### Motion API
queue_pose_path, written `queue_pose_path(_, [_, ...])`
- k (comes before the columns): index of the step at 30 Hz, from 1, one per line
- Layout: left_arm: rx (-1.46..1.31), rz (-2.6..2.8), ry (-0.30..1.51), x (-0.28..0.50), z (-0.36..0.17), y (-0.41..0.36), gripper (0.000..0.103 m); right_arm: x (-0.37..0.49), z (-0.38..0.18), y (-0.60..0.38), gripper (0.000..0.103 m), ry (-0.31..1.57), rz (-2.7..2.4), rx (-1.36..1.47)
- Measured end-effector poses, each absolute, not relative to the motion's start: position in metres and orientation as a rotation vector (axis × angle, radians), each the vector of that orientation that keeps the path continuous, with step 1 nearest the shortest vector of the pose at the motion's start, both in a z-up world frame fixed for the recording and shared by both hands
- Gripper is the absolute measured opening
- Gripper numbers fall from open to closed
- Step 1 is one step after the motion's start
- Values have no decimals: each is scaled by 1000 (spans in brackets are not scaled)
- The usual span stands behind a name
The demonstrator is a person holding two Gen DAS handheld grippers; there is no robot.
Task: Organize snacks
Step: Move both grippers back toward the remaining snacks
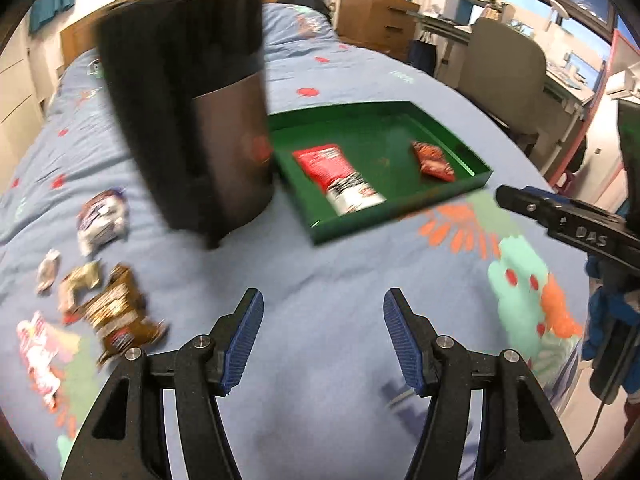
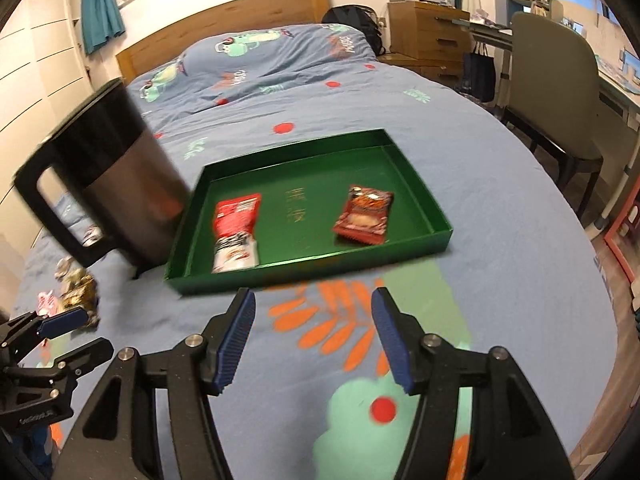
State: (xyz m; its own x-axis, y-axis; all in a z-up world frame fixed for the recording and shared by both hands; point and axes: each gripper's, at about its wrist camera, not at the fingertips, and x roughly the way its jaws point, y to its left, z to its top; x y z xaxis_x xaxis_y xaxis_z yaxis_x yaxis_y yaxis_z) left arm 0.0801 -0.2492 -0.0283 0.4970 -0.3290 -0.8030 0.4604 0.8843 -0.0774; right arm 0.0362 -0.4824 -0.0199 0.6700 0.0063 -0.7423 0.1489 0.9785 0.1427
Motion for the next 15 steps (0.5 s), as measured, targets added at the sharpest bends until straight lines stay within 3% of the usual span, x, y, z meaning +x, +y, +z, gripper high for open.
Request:
queue_pose_path(11, [175, -376, 924, 44, -20, -175, 62, -6, 4, -423, 103, 800, -14, 185])
queue_pose_path(13, [175, -355, 924, 39, -21, -162, 67, -11, 8, -413, 103, 796, -4, 183])
queue_pose_path(15, [179, -328, 918, 32, -21, -148, 79, -15, 10, -400, 103, 797, 9, 179])
